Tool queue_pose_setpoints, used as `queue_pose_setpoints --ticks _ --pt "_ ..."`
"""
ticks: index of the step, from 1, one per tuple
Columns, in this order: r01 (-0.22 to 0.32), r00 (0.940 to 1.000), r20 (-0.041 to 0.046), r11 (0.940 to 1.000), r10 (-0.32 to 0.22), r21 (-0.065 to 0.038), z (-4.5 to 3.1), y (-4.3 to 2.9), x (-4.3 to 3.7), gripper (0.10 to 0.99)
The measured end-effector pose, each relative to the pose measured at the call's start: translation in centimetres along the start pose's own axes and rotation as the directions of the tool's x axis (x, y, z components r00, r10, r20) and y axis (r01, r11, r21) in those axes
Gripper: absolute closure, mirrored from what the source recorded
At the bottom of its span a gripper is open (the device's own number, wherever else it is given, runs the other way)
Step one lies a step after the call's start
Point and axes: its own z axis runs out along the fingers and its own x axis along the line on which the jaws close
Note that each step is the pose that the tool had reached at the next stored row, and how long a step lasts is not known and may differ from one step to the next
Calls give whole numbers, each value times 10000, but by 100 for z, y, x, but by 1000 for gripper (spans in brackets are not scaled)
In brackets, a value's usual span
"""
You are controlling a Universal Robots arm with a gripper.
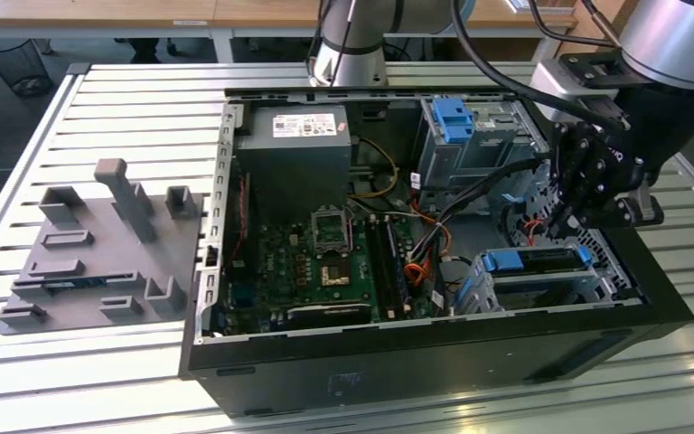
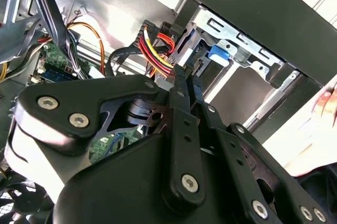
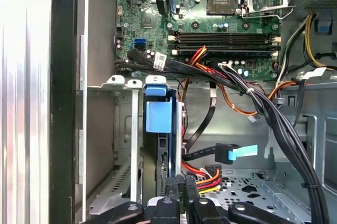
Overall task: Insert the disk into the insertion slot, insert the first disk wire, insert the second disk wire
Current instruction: 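Insert the first disk wire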
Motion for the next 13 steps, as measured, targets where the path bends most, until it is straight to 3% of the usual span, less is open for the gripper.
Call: queue_pose_setpoints --ticks 13 --pt "1 10000 0 9999 -1 101 16 10 42 922"
